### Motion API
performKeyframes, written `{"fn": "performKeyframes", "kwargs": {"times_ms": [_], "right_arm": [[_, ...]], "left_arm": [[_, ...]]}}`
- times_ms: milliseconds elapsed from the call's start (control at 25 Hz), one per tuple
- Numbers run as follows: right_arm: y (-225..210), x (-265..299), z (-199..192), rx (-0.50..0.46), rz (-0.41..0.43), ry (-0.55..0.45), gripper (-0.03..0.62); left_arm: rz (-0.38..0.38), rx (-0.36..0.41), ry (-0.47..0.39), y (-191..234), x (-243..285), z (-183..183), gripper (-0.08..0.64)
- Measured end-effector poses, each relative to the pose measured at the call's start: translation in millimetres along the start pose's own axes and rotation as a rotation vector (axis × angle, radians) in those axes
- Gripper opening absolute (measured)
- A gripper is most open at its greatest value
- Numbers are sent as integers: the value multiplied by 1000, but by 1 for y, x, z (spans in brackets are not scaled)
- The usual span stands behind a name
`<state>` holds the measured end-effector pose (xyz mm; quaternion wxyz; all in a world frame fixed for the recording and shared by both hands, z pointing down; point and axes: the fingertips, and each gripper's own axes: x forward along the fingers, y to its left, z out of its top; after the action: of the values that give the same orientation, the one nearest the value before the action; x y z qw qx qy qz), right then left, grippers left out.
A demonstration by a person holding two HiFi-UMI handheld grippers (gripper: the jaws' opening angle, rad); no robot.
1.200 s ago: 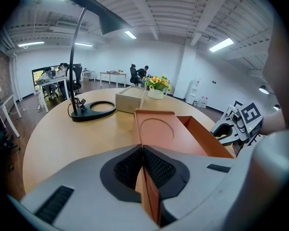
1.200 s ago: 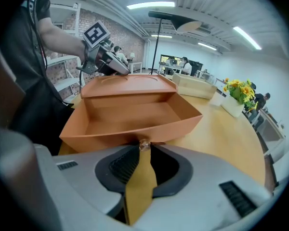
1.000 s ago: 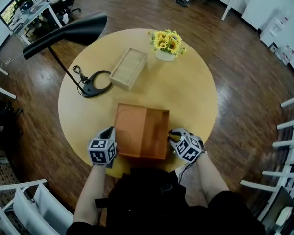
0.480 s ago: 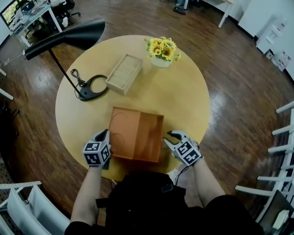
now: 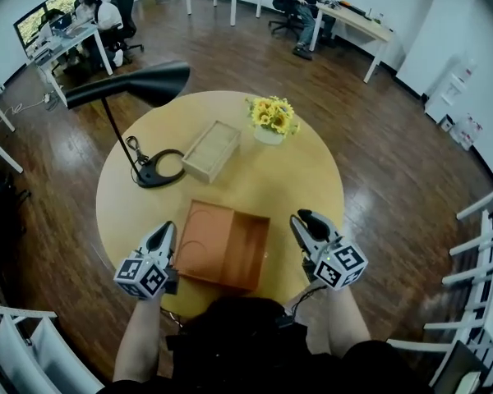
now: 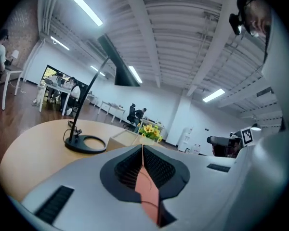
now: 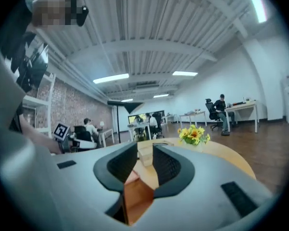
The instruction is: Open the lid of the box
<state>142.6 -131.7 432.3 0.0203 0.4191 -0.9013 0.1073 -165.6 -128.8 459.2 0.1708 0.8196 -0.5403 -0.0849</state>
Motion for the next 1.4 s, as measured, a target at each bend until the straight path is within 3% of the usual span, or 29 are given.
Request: {"fn": "performKeyframes", "kwargs": {"times_ms": [160, 600, 880, 1400], "right_arm": [[-10, -18, 42, 86, -46, -150, 5], [-9, -42, 69, 8, -146, -197, 2], [3, -35, 69, -41, -125, -169, 2], [-1, -36, 61, -2, -121, -170, 2]], "left_arm": [[-28, 3, -101, -9, -21, 34, 0], [-43, 17, -224, -22, -65, 71, 0], [-30, -3, -243, -13, -73, 76, 0], [-5, -4, -219, -6, -78, 65, 0]]}}
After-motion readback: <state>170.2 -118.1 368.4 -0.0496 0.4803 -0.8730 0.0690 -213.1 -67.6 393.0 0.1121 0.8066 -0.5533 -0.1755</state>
